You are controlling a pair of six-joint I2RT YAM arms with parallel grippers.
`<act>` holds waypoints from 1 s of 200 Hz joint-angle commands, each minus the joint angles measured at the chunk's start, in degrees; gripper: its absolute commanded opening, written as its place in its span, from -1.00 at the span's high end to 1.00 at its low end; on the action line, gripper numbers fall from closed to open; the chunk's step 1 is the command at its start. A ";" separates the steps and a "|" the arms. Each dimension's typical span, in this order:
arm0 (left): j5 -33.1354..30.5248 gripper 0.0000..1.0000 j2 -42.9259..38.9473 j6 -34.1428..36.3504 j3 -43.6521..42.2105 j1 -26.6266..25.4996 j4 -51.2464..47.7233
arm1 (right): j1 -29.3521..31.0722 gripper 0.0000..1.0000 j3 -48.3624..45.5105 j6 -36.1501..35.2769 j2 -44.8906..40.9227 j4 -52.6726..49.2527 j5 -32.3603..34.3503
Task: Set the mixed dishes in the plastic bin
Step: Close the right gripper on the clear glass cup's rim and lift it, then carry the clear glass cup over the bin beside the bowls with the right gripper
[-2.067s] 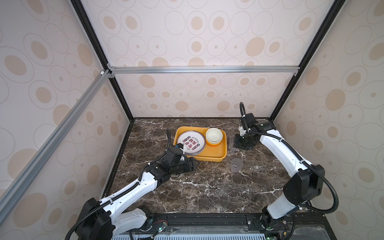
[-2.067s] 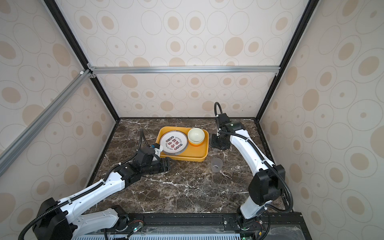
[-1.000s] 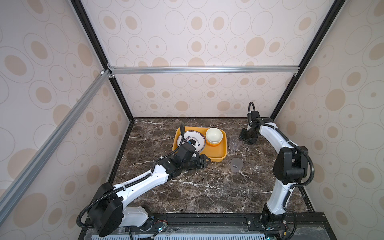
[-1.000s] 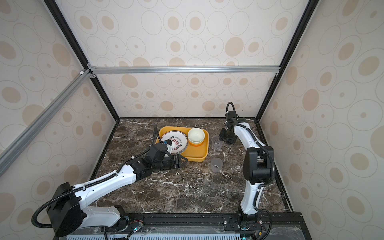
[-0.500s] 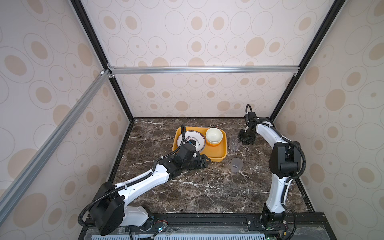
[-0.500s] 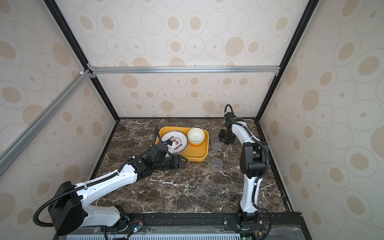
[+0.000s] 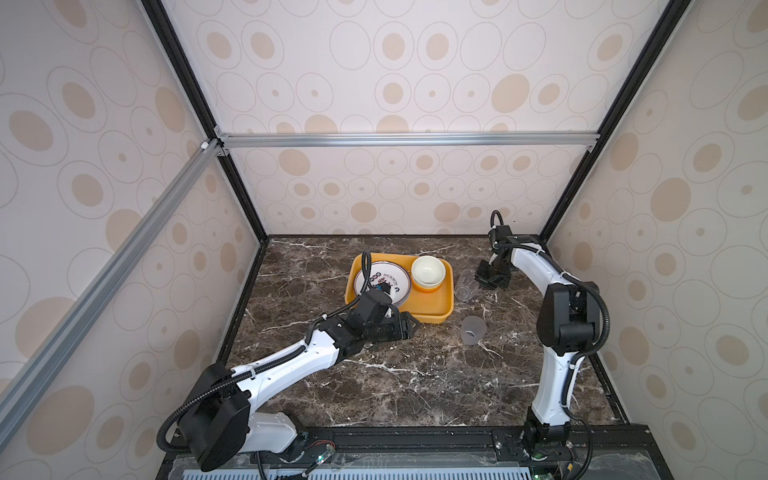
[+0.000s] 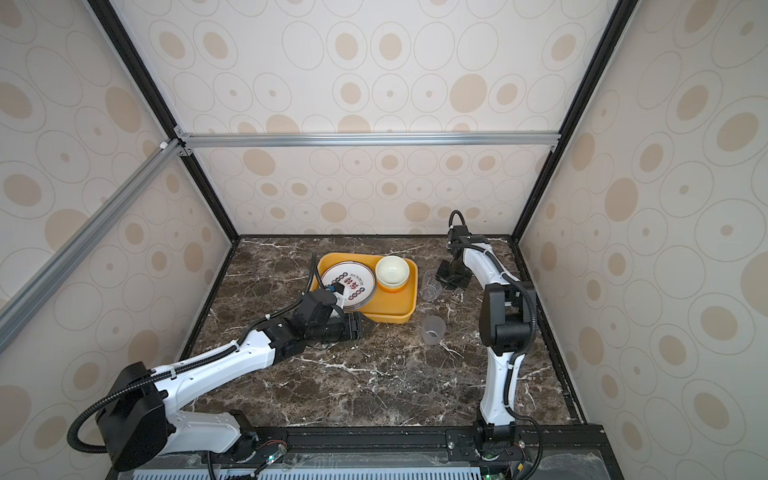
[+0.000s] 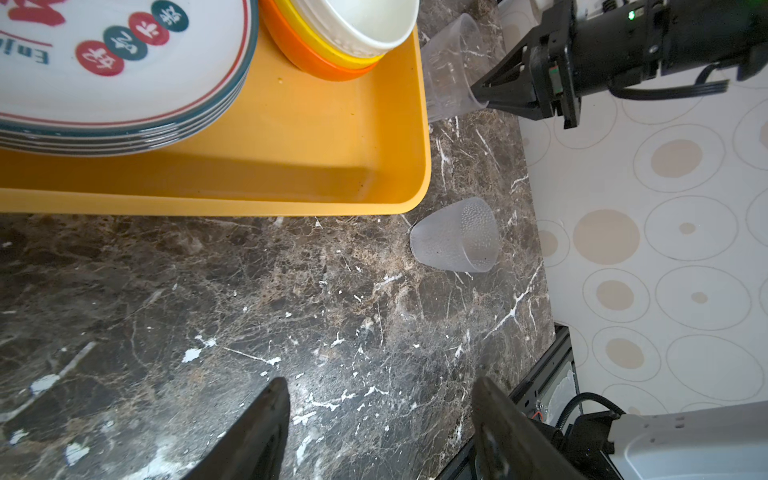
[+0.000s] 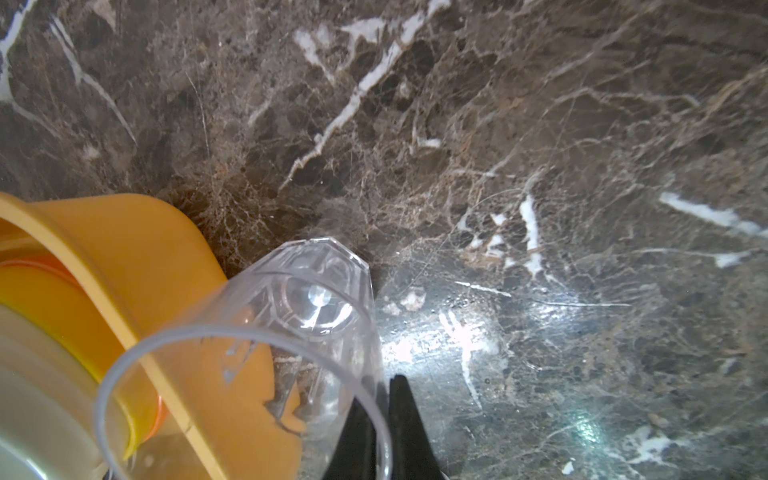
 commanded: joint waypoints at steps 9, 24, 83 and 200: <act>-0.99 -0.38 -2.00 -0.39 -0.76 -0.38 1.38 | -0.34 0.90 0.01 -1.01 -2.11 -2.30 1.01; -1.33 -0.38 -2.61 -0.70 -1.36 -0.40 1.57 | -0.17 0.93 -0.27 -1.40 -3.36 -2.73 1.34; -3.58 -0.38 -5.56 -1.95 -3.50 -0.29 1.76 | 0.41 0.96 -1.65 -3.10 -10.26 -4.93 1.27; -6.00 -0.39 -10.97 -3.01 -6.02 1.87 -0.24 | 7.05 0.96 -2.35 -6.98 -20.37 -10.16 -1.10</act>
